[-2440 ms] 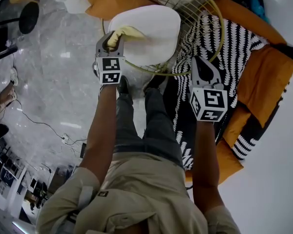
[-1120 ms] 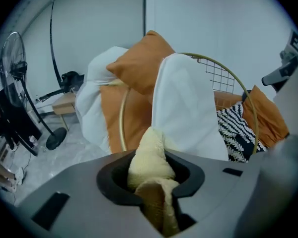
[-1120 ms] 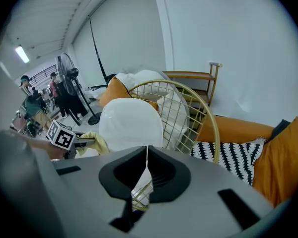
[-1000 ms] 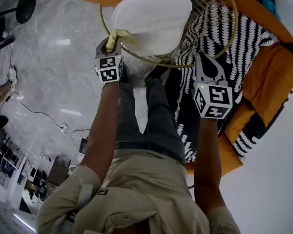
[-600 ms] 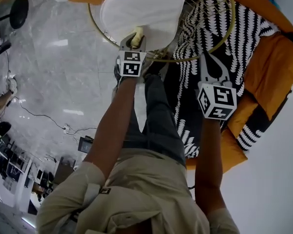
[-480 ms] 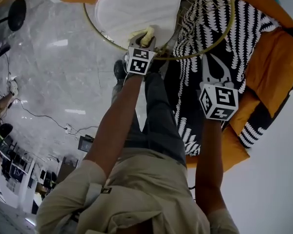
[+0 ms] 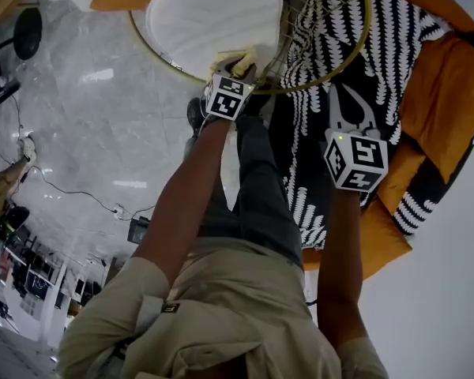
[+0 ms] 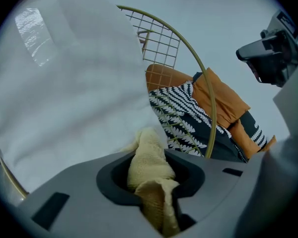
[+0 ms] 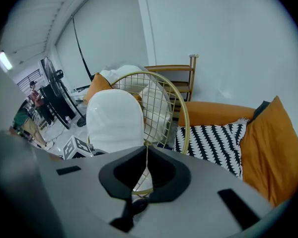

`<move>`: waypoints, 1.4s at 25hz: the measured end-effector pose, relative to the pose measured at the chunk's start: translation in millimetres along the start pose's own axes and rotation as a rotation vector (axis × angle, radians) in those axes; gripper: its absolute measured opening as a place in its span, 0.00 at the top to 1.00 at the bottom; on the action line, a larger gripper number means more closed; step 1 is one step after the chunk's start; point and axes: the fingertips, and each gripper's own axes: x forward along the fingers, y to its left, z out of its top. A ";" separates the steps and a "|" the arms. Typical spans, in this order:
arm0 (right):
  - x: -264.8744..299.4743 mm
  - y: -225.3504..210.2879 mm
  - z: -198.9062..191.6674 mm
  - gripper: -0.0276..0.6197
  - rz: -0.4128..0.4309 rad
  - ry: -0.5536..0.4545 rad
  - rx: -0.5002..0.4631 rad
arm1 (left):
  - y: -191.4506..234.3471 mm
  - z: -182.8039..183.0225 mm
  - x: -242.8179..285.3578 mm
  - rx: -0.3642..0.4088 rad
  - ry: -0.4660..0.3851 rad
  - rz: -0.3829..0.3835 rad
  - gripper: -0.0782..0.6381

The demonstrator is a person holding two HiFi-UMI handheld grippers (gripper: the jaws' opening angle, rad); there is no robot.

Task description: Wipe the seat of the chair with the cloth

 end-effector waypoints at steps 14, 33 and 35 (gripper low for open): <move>-49.0 64.7 97.4 0.92 0.047 -0.149 -0.022 | 67.4 70.4 -201.8 0.124 -0.242 0.063 0.73; -225.1 170.4 261.0 0.92 0.095 -0.501 -0.155 | 22.9 253.0 -550.3 0.544 -0.712 0.139 0.73; -241.9 183.6 271.0 0.92 0.101 -0.532 -0.172 | 21.3 253.9 -573.7 0.571 -0.728 0.143 0.73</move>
